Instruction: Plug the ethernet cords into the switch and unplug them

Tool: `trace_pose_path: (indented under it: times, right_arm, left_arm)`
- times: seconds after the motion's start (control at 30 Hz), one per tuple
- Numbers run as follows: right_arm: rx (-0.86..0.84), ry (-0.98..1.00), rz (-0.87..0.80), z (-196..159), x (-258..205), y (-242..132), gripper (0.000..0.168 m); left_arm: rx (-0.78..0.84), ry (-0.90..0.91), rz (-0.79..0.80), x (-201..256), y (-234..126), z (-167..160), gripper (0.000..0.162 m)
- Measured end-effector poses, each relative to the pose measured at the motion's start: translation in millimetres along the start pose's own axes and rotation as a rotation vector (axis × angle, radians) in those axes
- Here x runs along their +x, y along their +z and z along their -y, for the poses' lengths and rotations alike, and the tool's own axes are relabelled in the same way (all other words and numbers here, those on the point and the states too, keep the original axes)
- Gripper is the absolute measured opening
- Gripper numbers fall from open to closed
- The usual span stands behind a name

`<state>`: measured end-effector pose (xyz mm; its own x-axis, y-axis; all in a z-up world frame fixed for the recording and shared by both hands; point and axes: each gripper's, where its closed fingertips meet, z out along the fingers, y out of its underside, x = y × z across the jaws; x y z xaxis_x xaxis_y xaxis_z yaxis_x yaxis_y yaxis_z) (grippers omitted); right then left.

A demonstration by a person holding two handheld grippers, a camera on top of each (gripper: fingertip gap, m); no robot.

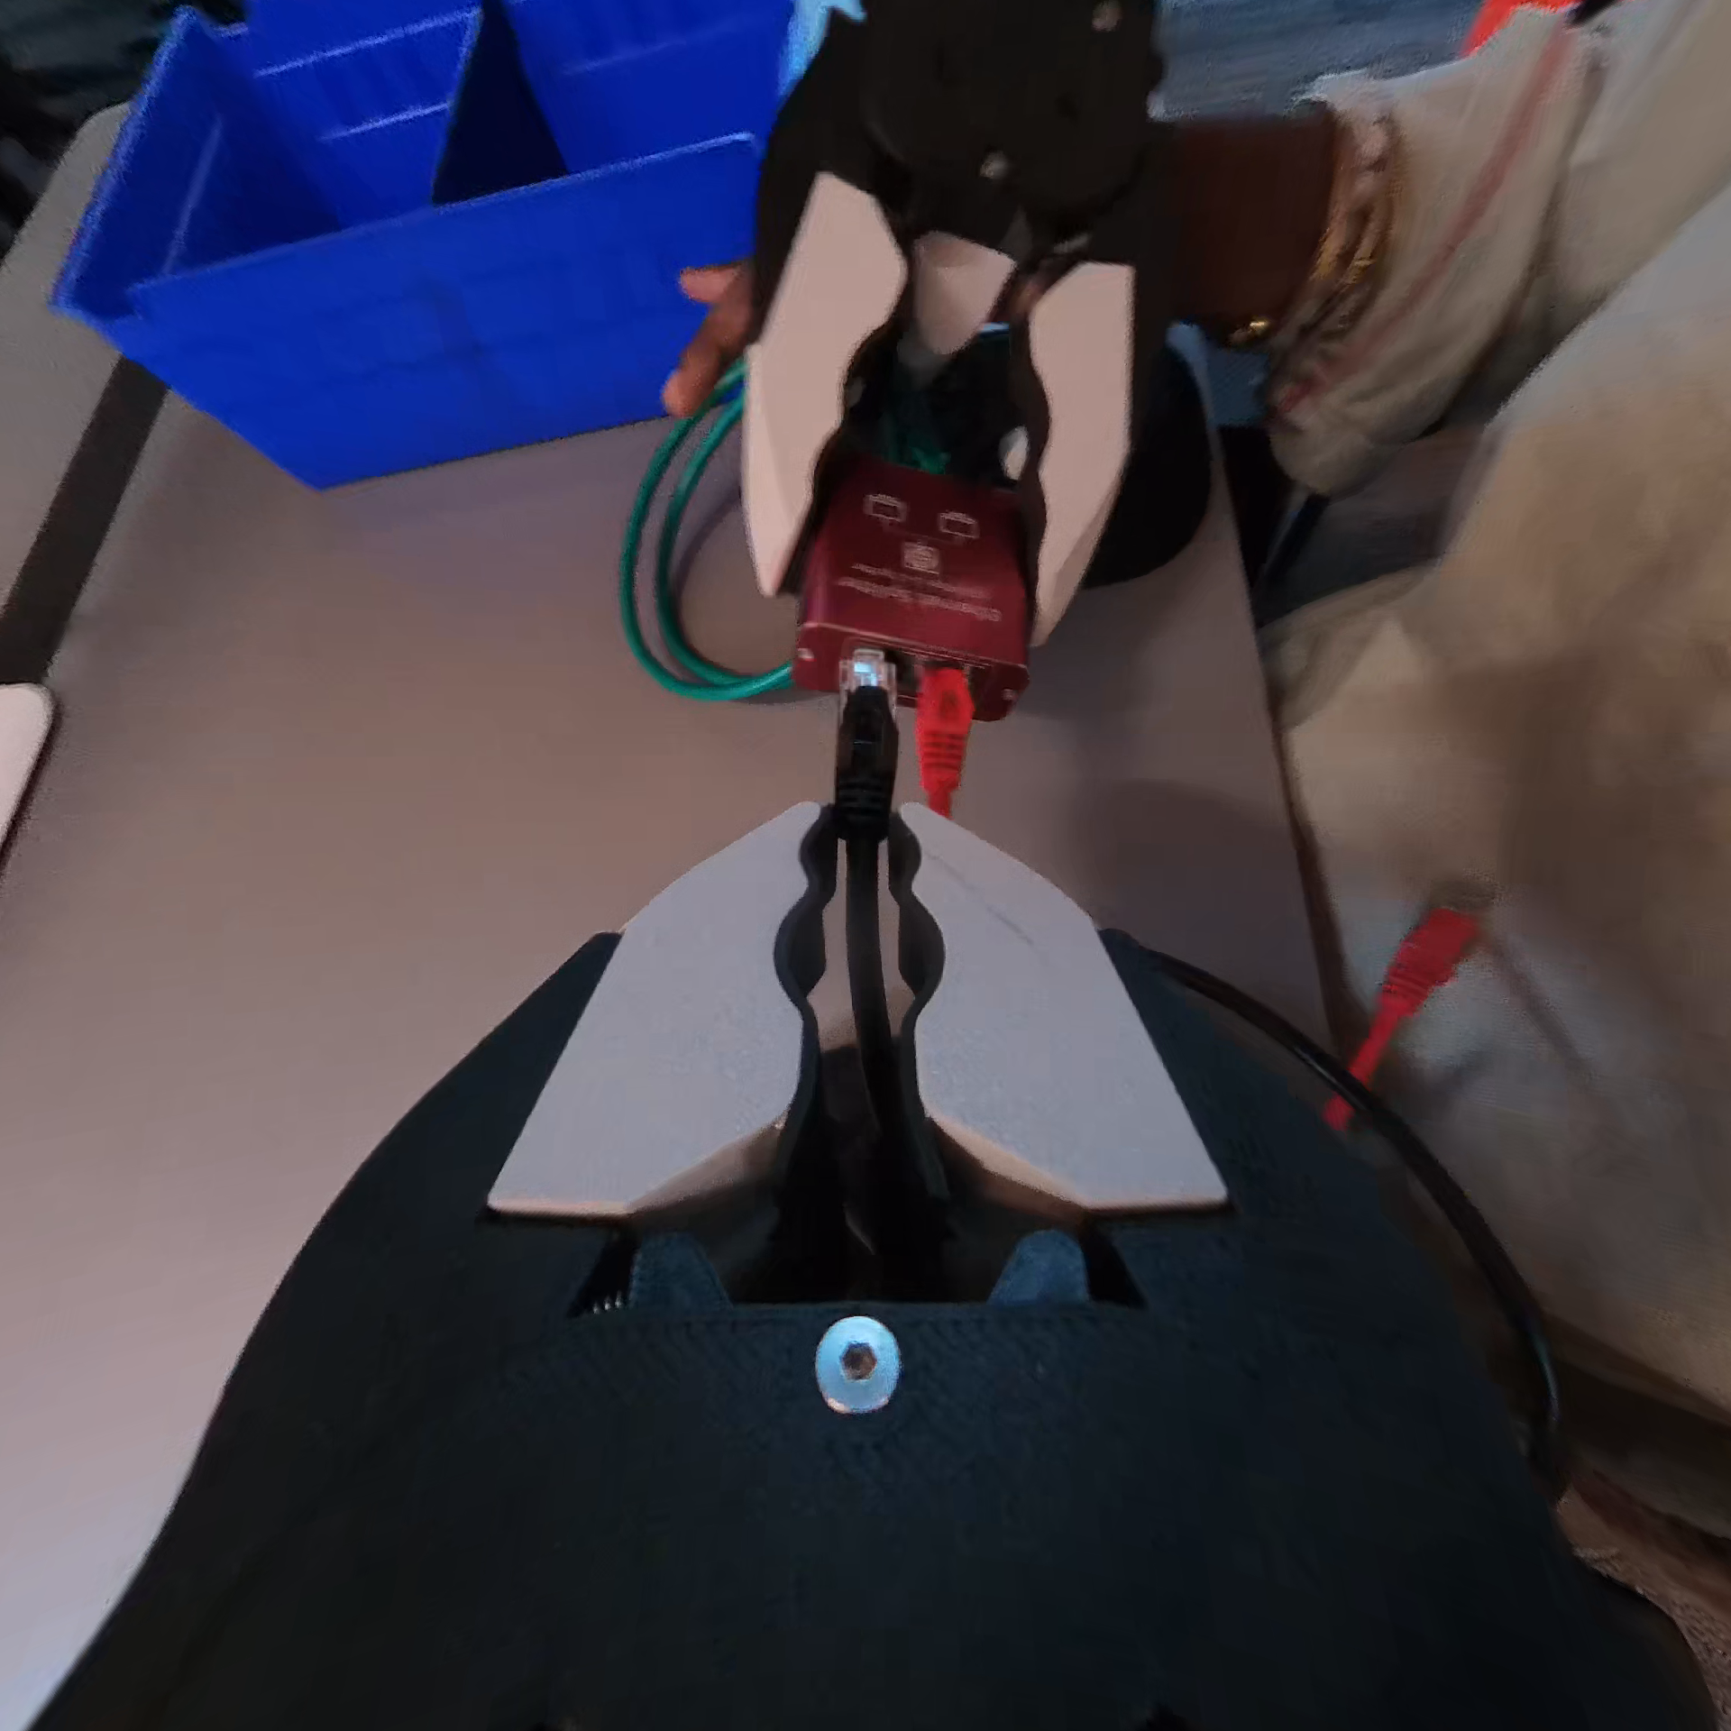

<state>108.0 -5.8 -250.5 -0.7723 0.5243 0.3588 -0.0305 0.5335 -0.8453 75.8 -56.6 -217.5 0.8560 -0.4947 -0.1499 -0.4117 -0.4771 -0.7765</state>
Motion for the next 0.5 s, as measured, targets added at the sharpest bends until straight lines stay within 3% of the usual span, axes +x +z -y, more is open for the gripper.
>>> trace_pose_path:
  times: [0.23, 0.5]
  right_arm:
    - [0.083, -0.026, -0.029, 10.8, 1.4, -8.1, 0.068]
    - [0.016, -0.053, -0.037, 16.1, 0.8, -6.3, 0.069]
  left_arm:
    - [0.007, 0.024, -0.038, 6.5, 8.5, 4.6, 0.01]
    - [-0.04, 0.009, -0.013, 6.0, 12.0, 3.9, 0.01]
